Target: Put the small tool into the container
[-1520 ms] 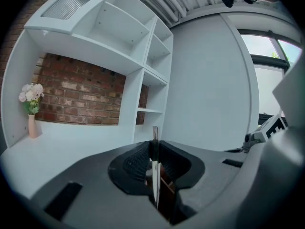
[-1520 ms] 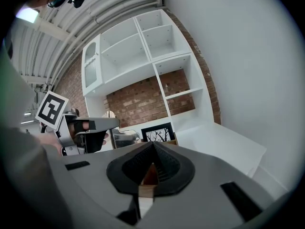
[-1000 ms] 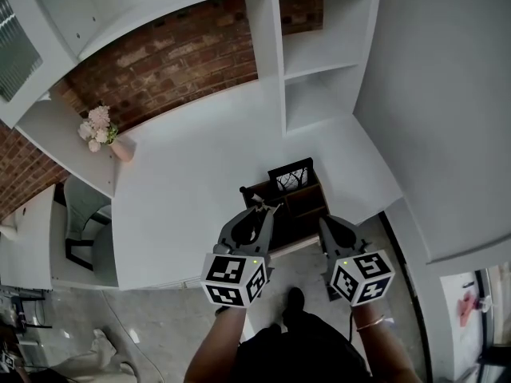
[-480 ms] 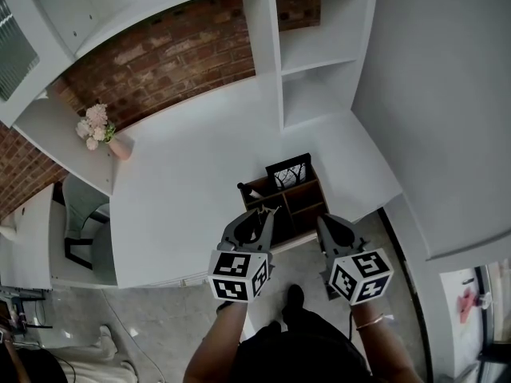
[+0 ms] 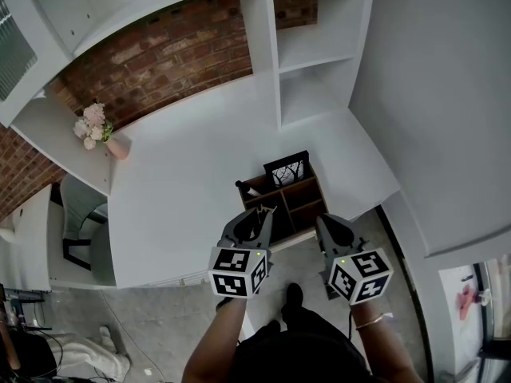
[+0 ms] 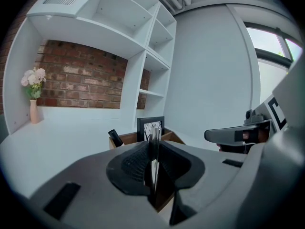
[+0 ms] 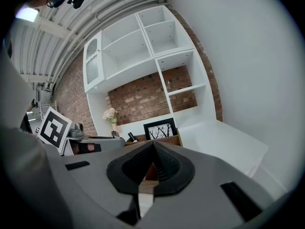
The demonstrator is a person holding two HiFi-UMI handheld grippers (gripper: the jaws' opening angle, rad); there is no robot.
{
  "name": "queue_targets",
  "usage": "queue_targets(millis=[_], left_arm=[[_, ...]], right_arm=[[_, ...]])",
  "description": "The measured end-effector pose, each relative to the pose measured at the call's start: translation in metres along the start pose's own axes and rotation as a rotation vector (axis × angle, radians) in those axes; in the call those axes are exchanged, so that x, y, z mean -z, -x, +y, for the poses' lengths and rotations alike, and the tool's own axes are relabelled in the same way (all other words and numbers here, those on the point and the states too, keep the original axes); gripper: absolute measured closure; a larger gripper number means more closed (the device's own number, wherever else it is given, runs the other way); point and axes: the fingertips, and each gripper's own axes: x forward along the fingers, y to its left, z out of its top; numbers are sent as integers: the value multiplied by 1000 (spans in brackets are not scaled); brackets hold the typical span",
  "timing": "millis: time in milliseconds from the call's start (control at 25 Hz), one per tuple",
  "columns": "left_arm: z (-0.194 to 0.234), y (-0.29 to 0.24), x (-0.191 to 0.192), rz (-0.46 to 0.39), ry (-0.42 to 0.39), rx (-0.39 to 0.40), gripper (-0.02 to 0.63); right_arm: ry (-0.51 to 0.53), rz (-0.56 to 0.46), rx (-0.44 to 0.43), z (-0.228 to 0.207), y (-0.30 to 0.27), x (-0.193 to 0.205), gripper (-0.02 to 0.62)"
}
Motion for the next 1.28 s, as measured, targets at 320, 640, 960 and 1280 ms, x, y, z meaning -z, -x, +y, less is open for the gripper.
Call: queue_targets(millis=[320, 640, 960, 1280], left_arm=[[-3, -4, 1, 19, -14, 21, 522], [-1, 6, 8, 32, -16, 4, 508], [6, 27, 22, 36, 9, -25, 508], [13, 50, 31, 36, 26, -63, 532]], right_arm=[[1, 1, 3, 2, 3, 2, 591], [7, 1, -6, 8, 4, 3, 591], [19, 22, -15, 19, 10, 15, 591], [29, 22, -20, 30, 16, 21, 591]])
